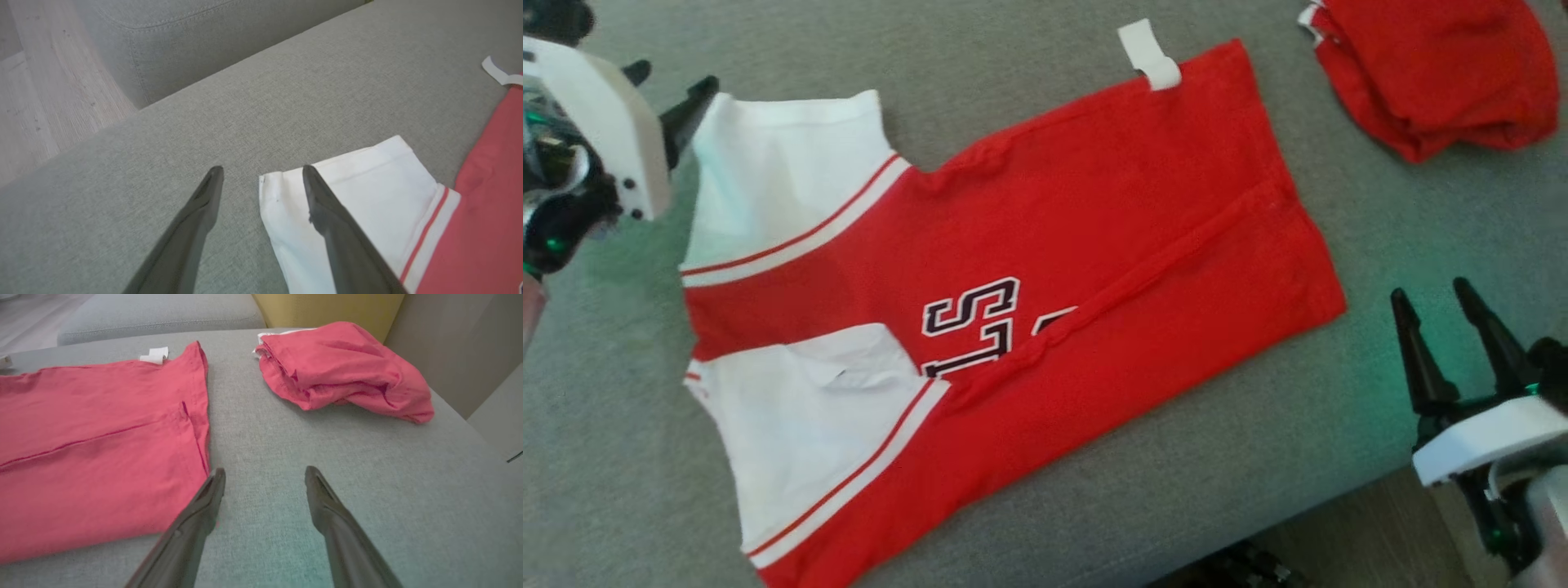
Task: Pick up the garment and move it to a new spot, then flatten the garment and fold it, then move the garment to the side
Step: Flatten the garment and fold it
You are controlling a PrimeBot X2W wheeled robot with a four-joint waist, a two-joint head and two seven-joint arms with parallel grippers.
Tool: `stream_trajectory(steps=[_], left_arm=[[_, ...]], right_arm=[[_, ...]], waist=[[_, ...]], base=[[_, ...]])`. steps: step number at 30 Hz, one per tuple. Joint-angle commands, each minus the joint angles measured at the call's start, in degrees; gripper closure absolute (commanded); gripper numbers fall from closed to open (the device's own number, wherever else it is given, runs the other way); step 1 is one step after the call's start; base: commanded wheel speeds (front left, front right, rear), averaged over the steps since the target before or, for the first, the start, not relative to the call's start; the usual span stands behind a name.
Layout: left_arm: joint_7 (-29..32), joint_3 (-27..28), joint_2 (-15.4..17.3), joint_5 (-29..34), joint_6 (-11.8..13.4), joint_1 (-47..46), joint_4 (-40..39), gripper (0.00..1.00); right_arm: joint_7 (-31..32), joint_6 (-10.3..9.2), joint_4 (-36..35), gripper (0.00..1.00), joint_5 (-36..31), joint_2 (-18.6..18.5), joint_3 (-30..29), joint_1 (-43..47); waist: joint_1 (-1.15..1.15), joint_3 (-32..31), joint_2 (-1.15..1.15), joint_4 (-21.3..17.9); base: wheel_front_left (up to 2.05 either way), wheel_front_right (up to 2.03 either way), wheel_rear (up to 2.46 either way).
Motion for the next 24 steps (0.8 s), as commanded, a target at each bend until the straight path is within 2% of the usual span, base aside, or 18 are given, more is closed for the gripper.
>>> stream_trajectory(steps=[1,10,15,16,17,18,19,20,22,23,24], left_arm=[[-0.3,2.8,2.2,-0.8,0.1,-3.3,-0.5,0.0],[1.3,0.9,4.5,-2.4,0.1,-4.0,3.6,0.0],[1.7,1.5,4.4,-4.4,0.1,-3.8,5.2,0.0],[1.9,1.6,4.3,-5.1,0.1,-3.7,5.4,0.13],[2.3,1.7,4.2,-5.7,0.1,-3.6,5.4,0.19],[2.6,1.6,4.2,-6.3,0.1,-3.5,5.4,0.43],[3.1,1.7,4.2,-6.9,0.1,-3.4,5.3,0.54],[3.6,1.8,4.1,-7.8,0.1,-3.3,5.3,0.48],[4.8,1.9,4.0,-9.4,0.1,-3.0,4.8,0.77],[5.2,1.9,4.0,-10.1,0.1,-2.9,4.5,1.0],[5.6,1.9,4.1,-10.6,0.1,-2.9,4.1,1.0]], right_arm=[[-0.9,0.39,-0.9,0.0,-0.1,-1.0,0.8,-0.7],[-2.5,0.39,1.3,0.0,-0.1,-0.1,2.5,-2.4],[-2.9,0.39,2.4,0.0,-0.2,0.0,2.1,-2.8],[-3.0,0.39,2.6,0.0,-0.3,0.1,1.8,-2.9],[-3.1,0.39,2.8,0.0,-0.5,0.1,1.7,-3.0],[-3.1,0.39,2.9,0.0,-0.6,0.2,1.5,-3.1],[-3.2,0.39,3.1,0.0,-0.7,0.2,1.3,-3.1],[-3.2,0.39,3.2,0.0,-0.8,0.2,1.1,-3.2],[-3.2,0.39,3.4,0.0,-1.1,0.3,0.6,-3.3],[-3.3,0.39,3.5,0.0,-1.2,0.4,0.4,-3.3],[-3.3,0.39,3.5,0.0,-1.4,0.4,0.1,-3.4]], waist=[[-0.01,1.0,0.0,-1.2],[-0.01,2.6,0.0,-3.4],[-0.01,2.6,0.0,-3.7],[-0.01,2.6,0.0,-3.7],[-0.01,2.6,0.0,-3.7],[-0.01,2.6,0.0,-3.7],[-0.01,2.5,0.0,-3.7],[-0.01,2.5,0.0,-3.7],[-0.01,2.6,0.0,-3.6],[-0.01,2.6,0.0,-3.5],[-0.01,2.6,0.0,-3.4]], base=[[0.0,0.0,0.0],[0.0,0.0,0.0],[0.0,0.0,0.0],[0.0,0.0,0.0],[0.0,0.0,0.0],[0.0,0.0,0.0],[0.0,0.0,0.0],[0.0,0.0,0.0],[0.0,0.0,0.0],[0.0,0.0,0.0],[0.0,0.0,0.0]])
